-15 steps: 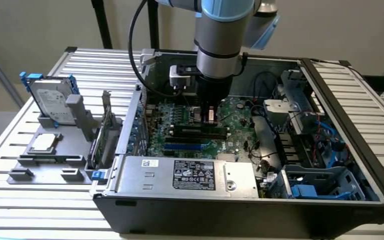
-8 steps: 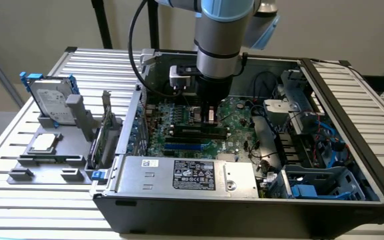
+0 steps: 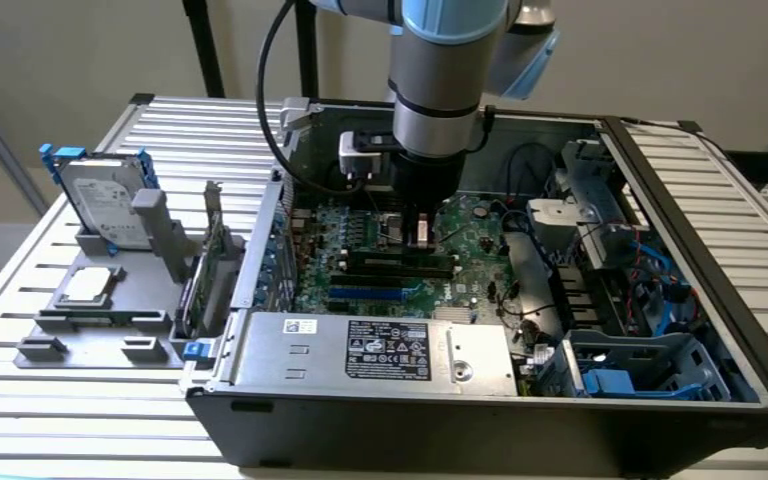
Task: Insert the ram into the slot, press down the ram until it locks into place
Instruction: 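Insert the ram into the slot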
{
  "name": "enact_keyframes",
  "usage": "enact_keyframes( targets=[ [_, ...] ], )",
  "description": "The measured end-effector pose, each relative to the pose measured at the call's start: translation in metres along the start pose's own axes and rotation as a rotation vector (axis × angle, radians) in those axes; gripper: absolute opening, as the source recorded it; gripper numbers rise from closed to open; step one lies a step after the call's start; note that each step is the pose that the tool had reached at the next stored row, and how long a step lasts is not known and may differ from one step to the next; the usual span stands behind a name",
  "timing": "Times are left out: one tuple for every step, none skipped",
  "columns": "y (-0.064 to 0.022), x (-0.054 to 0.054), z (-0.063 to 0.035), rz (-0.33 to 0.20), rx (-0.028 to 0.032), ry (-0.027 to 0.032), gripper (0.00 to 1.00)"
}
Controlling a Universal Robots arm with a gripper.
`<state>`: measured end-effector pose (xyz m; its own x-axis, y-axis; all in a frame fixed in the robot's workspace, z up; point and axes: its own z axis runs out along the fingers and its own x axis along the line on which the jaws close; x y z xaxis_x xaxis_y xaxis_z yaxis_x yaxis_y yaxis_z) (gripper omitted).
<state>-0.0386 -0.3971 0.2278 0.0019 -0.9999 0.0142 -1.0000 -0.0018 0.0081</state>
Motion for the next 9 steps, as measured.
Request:
enact_keyframes(
  targets=[
    [0.0000,0.0001,0.0000,0.000,0.0000,0.0000,0.15],
    [0.0000,0.0001,0.0000,0.000,0.0000,0.0000,0.20],
    [0.0000,0.0001,-0.0001,0.000,-0.0001,0.0001,0.20],
    [0.0000,0.0002,-0.0001,0.000,-0.0001,0.0002,0.27],
    [0.0000,0.0002,-0.0001,0.000,-0.0001,0.0002,0.27],
    [0.0000,0.0002,-0.0004,0.000,-0.0002,0.0003,0.27],
    [0.0000,0.0003,-0.0013,0.000,-0.0003,0.0002,0.27],
    [0.0000,0.0003,-0.0033,0.000,-0.0001,-0.0005,0.27],
    [0.0000,0.0003,-0.0058,0.000,-0.0002,-0.0008,0.27]
  ],
)
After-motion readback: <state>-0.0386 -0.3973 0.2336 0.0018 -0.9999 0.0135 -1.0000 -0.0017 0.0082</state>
